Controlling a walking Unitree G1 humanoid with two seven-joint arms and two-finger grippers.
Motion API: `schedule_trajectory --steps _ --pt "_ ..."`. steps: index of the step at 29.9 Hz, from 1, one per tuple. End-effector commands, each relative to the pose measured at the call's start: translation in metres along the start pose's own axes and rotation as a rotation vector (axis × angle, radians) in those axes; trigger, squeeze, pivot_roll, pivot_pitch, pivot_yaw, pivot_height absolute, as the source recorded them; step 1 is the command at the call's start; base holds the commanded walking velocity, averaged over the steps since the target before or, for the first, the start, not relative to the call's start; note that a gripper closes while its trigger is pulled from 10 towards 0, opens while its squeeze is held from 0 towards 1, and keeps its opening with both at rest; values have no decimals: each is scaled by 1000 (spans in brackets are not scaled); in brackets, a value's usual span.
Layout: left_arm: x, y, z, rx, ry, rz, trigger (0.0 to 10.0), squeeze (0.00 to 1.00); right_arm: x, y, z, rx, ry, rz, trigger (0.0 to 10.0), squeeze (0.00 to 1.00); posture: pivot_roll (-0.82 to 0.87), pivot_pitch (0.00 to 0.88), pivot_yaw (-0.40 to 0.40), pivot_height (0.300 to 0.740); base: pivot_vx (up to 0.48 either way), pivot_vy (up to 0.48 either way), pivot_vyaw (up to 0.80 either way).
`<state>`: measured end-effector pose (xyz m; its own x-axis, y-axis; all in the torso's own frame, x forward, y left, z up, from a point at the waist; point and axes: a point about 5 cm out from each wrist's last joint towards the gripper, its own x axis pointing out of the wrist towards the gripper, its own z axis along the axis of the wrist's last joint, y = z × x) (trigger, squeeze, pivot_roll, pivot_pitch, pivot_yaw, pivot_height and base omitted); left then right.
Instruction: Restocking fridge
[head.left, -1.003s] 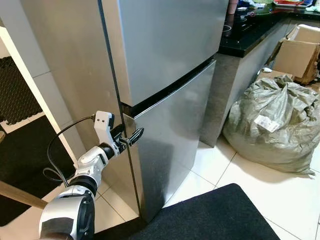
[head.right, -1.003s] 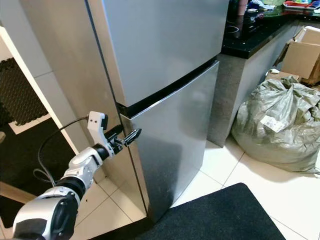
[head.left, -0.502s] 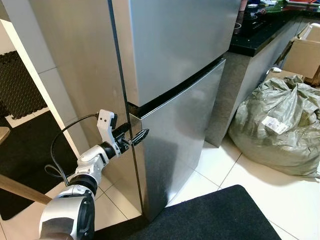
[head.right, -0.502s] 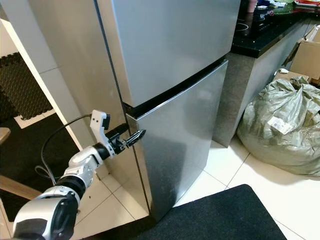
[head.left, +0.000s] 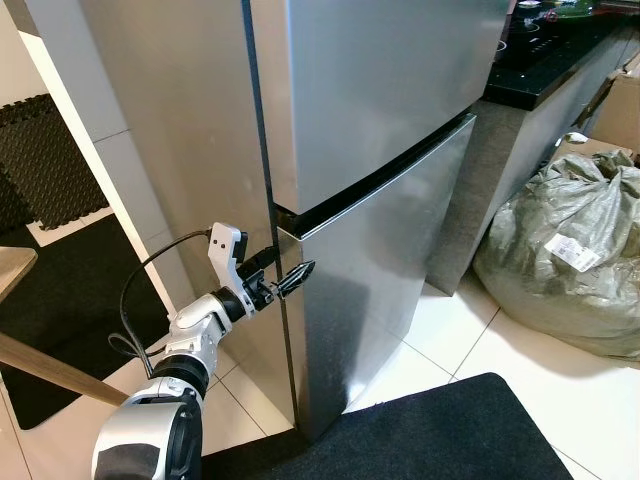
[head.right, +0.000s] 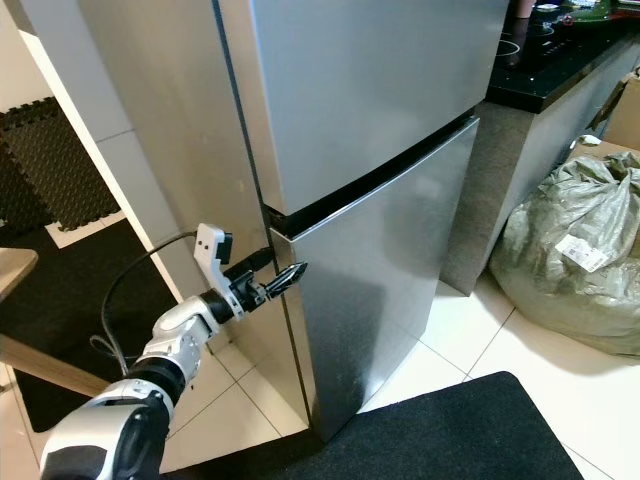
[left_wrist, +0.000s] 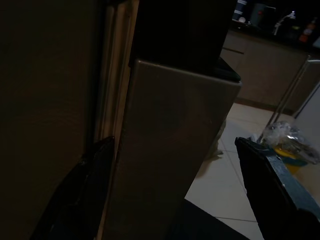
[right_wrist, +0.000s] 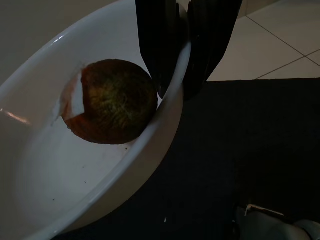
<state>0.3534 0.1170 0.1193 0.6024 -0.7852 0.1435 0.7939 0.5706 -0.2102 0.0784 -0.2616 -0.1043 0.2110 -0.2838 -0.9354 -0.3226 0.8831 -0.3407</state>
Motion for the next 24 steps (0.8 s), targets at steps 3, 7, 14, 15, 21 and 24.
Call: schedule_trajectory --steps 3,7,14,15,21,24 --pt "12 -31 -31 -74 109 -215 10000 0 0 -1 -3 -1 7 -6 10000 0 -185 39 45 740 0 0 0" --pt "12 -36 -33 -83 115 -252 10000 0 0 -1 -4 1 9 -5 10000 0 -183 43 47 740 0 0 0" --pt "15 -42 -35 -88 121 -301 10000 0 0 1 -5 5 11 0 10000 0 -182 47 51 740 0 0 0" --pt "15 -42 -35 -88 121 -301 10000 0 0 1 -5 5 11 0 10000 0 -182 47 51 740 0 0 0" --pt "19 -57 -41 -119 128 -399 10000 0 0 2 -6 6 13 2 10000 0 -181 47 54 740 0 0 0" --pt "18 -65 -51 -137 157 -431 10000 0 0 2 -6 6 14 2 10000 0 -181 47 54 740 0 0 0"
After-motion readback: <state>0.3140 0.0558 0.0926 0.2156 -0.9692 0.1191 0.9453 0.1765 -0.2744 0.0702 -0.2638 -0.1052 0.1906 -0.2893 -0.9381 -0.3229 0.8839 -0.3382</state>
